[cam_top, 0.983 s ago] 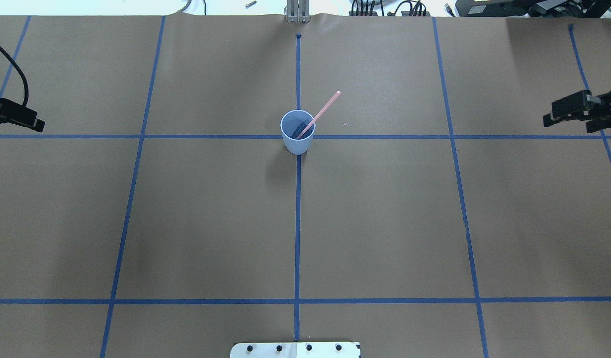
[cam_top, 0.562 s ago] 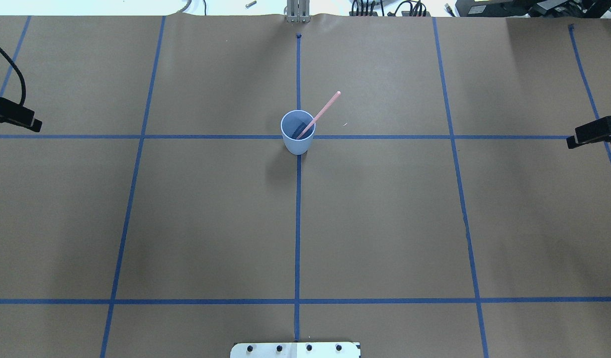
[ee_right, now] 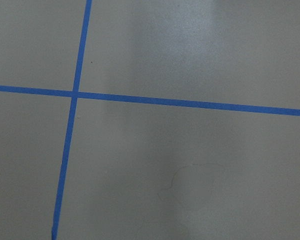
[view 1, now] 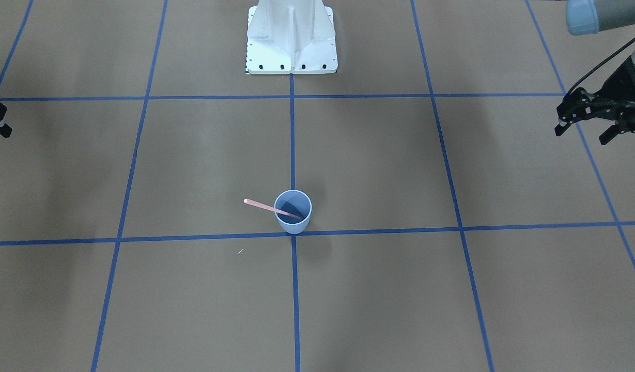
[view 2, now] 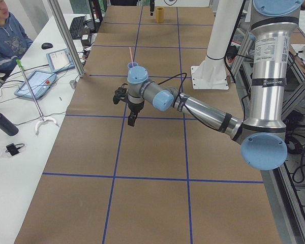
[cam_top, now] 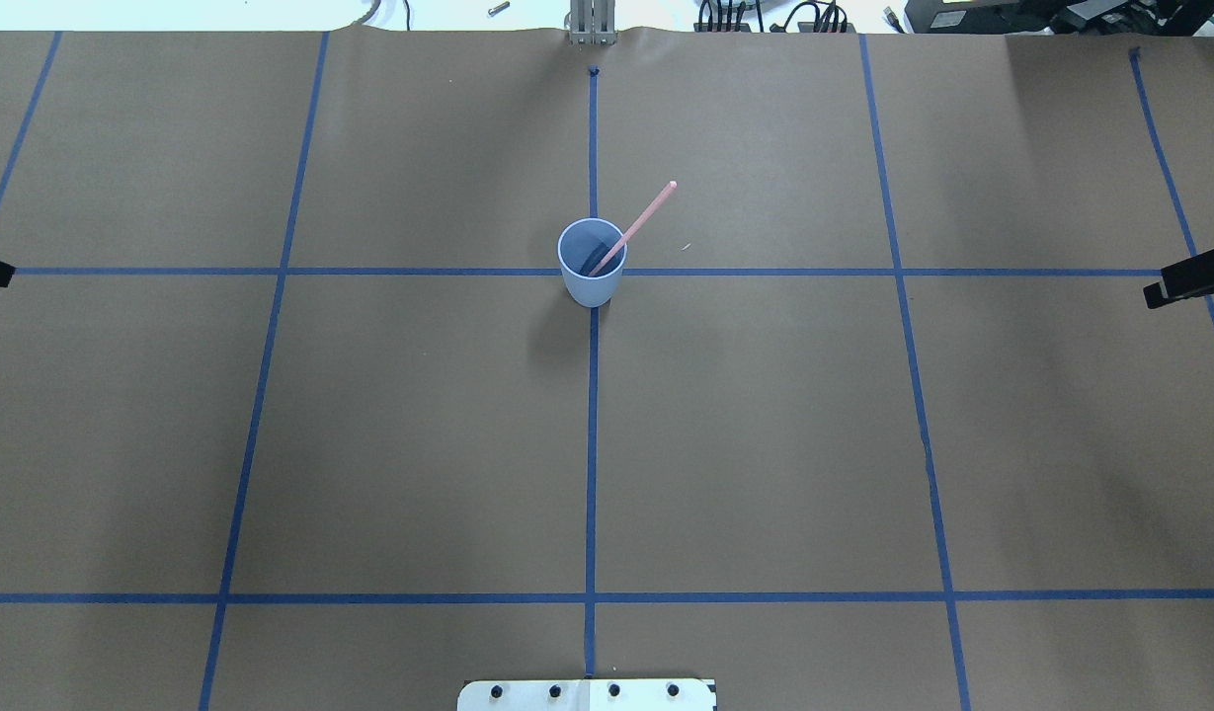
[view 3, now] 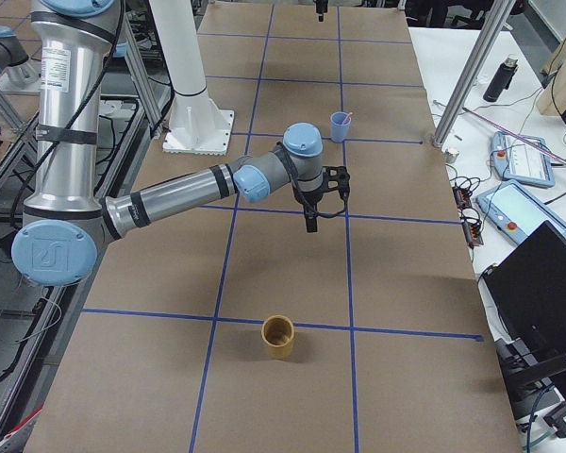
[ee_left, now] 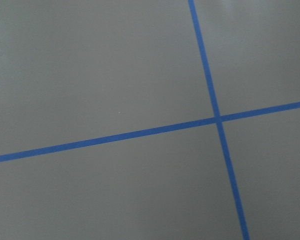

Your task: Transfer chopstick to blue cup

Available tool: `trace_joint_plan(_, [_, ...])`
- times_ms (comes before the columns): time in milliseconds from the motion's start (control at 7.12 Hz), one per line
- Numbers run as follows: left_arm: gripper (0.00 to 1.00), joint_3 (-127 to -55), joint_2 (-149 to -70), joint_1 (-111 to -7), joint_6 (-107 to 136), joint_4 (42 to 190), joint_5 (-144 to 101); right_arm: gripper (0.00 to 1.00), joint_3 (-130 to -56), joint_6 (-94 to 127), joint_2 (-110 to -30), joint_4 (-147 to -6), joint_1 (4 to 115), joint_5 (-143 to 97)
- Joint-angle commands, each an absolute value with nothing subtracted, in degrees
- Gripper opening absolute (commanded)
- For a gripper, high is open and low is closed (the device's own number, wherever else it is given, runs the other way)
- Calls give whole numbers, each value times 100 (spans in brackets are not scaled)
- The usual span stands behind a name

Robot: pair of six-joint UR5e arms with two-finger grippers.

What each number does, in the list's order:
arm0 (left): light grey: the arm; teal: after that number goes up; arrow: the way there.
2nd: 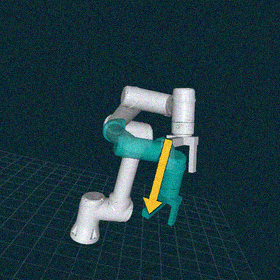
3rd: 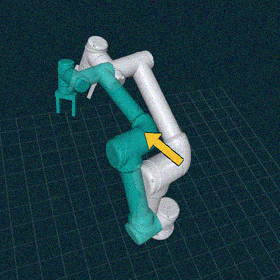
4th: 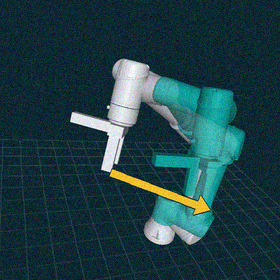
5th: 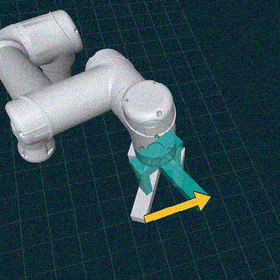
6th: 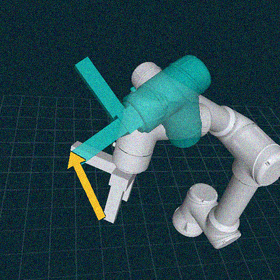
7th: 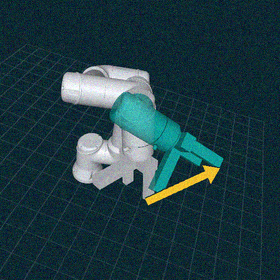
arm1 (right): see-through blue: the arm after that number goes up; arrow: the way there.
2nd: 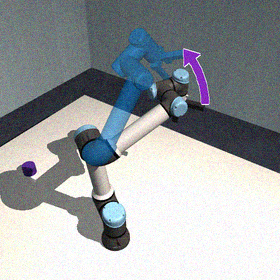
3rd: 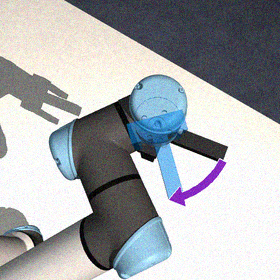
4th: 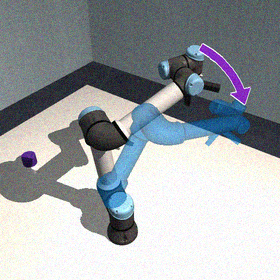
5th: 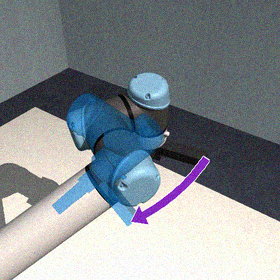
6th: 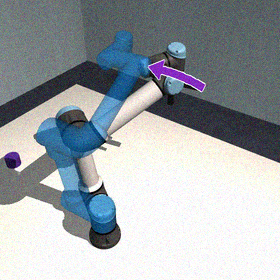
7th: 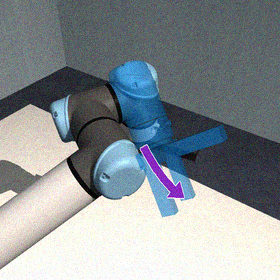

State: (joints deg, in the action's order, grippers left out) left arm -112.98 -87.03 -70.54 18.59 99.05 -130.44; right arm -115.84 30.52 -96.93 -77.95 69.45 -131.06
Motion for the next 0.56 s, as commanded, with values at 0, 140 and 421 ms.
trace_joint_plan(0, [97,-11442,-8061,-7365,1309,9923,-13122,100,-11593,2979,-9712,-7796,7048,-13253])
trace_joint_plan(140, [97,-11452,-8033,-7365,1344,9975,-13139,100,-11593,2971,-9721,-7796,7101,-13263])
trace_joint_plan(421, [98,-11435,-7981,-7409,1353,9967,-13279,100,-11575,2814,-9843,-7805,7206,-13307])
